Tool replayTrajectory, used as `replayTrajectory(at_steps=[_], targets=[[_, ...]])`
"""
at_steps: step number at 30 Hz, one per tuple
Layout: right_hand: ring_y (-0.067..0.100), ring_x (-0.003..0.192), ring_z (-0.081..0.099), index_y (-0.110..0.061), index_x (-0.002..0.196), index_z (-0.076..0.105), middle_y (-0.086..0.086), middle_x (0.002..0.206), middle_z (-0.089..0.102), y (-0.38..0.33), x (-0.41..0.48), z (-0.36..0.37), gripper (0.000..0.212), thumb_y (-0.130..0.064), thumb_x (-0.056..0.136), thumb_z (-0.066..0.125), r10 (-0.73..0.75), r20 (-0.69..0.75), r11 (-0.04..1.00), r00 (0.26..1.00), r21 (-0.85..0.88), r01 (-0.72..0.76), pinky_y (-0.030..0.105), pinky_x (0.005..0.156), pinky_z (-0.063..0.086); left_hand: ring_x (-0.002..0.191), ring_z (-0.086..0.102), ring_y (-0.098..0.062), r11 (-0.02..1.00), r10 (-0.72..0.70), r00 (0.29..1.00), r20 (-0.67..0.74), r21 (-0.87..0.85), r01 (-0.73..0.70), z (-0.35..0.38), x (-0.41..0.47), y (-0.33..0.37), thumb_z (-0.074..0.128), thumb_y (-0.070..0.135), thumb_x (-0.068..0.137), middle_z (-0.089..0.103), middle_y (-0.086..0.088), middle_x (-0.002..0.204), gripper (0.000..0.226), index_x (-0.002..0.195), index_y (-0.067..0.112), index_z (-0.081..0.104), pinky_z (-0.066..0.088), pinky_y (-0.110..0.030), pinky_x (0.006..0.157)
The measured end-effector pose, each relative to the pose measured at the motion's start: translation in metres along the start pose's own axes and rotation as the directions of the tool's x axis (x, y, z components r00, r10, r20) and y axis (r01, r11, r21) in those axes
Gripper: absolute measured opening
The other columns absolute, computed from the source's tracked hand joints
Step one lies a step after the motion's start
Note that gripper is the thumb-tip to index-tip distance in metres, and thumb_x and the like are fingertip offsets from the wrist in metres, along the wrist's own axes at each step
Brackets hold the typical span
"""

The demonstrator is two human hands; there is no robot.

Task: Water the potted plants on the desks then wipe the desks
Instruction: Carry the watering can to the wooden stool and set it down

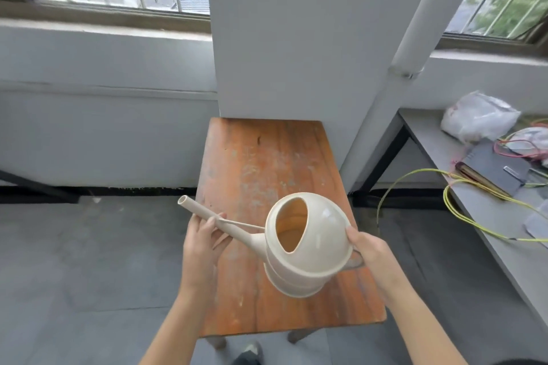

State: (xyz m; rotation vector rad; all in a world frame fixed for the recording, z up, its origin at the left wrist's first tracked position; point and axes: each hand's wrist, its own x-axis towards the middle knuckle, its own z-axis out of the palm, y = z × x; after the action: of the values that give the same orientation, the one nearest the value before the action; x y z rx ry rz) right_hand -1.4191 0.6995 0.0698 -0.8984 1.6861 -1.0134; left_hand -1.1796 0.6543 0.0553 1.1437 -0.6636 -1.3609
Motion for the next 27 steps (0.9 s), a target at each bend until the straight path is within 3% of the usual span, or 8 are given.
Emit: replayTrajectory(at_steps=[4,7,10,13,18,22,25,27], targets=[[0.022,0.081,0.069,0.005,0.086,0.068,0.005,0.075,0.074,-0.009,0.029,0.012,0.046,-0.039,0.086,0.054,0.02,0.027,1.0,0.999,0.0,-0.02,0.032,0.078,0.051,0.086,0.058,-0.018,0.999,-0.036,0.999,-0.024,-0.005,0.036,0.006,0.038,0.005,0.044,0.017,0.091,0.057,-0.006,0.095,0.009,0.09,0.018,0.053,0.049,-0.034,0.082],[0.021,0.078,0.067,0.003,0.083,0.068,0.0,0.07,0.073,-0.018,0.051,0.02,0.054,-0.05,0.076,0.06,0.041,0.053,0.999,0.998,-0.022,-0.04,0.035,0.081,0.05,0.085,0.058,-0.018,0.999,-0.039,0.998,-0.052,-0.019,0.039,0.01,0.057,0.008,0.037,0.012,0.096,0.057,-0.007,0.096,0.02,0.087,0.018,0.053,0.048,-0.034,0.082],[0.026,0.087,0.068,0.0,0.085,0.07,0.009,0.085,0.074,-0.024,0.076,0.025,0.064,-0.06,0.068,0.057,0.046,0.084,0.997,0.995,-0.069,-0.04,0.042,0.089,0.05,0.085,0.059,-0.018,0.999,-0.027,0.997,-0.076,-0.031,0.025,0.013,0.073,0.01,0.04,0.015,0.094,0.058,-0.007,0.096,0.015,0.087,0.019,0.052,0.048,-0.033,0.082],[0.029,0.094,0.066,-0.002,0.091,0.069,0.015,0.095,0.072,-0.033,0.105,0.028,0.077,-0.068,0.057,0.051,0.057,0.109,0.994,0.992,-0.097,-0.047,0.044,0.093,0.048,0.087,0.06,-0.017,0.999,-0.013,0.997,-0.075,-0.043,0.01,0.018,0.091,0.011,0.048,0.027,0.078,0.059,-0.007,0.098,0.012,0.086,0.02,0.053,0.049,-0.033,0.082],[0.029,0.1,0.063,-0.008,0.097,0.068,0.012,0.103,0.07,-0.046,0.15,0.031,0.072,-0.068,0.06,0.051,0.083,0.131,0.994,0.988,-0.085,-0.072,0.047,0.097,0.044,0.093,0.058,-0.021,0.998,-0.004,0.997,-0.078,-0.066,-0.001,0.034,0.131,0.009,0.048,0.029,0.074,0.059,-0.005,0.099,0.021,0.092,0.021,0.054,0.048,-0.036,0.087],[0.024,0.101,0.06,-0.008,0.101,0.067,0.01,0.104,0.068,-0.068,0.197,0.028,0.043,-0.044,0.089,0.046,0.049,0.162,0.997,0.986,-0.071,-0.038,0.037,0.092,0.044,0.093,0.056,-0.019,0.998,0.014,0.998,-0.054,-0.054,-0.017,0.06,0.176,0.013,0.048,0.028,0.074,0.056,-0.003,0.097,0.02,0.092,0.019,0.054,0.048,-0.034,0.086],[0.013,0.095,0.057,-0.011,0.103,0.064,0.005,0.104,0.065,-0.087,0.24,0.028,0.038,-0.04,0.092,0.043,0.021,0.166,0.997,0.986,-0.075,-0.009,0.033,0.081,0.043,0.103,0.054,-0.019,1.0,0.019,0.999,-0.04,0.025,-0.018,0.077,0.213,0.015,0.051,0.027,0.083,0.054,0.002,0.099,0.028,0.108,0.016,0.052,0.043,-0.031,0.086],[0.019,0.102,0.057,-0.011,0.106,0.064,0.006,0.109,0.065,-0.098,0.271,0.028,0.041,-0.044,0.09,0.045,0.0,0.147,0.997,0.989,-0.071,0.011,0.04,0.094,0.042,0.114,0.051,-0.02,0.993,-0.007,1.0,-0.025,0.119,0.01,0.086,0.239,0.012,0.044,0.026,0.093,0.053,0.006,0.11,0.04,0.132,0.018,0.041,0.038,-0.032,0.09]])
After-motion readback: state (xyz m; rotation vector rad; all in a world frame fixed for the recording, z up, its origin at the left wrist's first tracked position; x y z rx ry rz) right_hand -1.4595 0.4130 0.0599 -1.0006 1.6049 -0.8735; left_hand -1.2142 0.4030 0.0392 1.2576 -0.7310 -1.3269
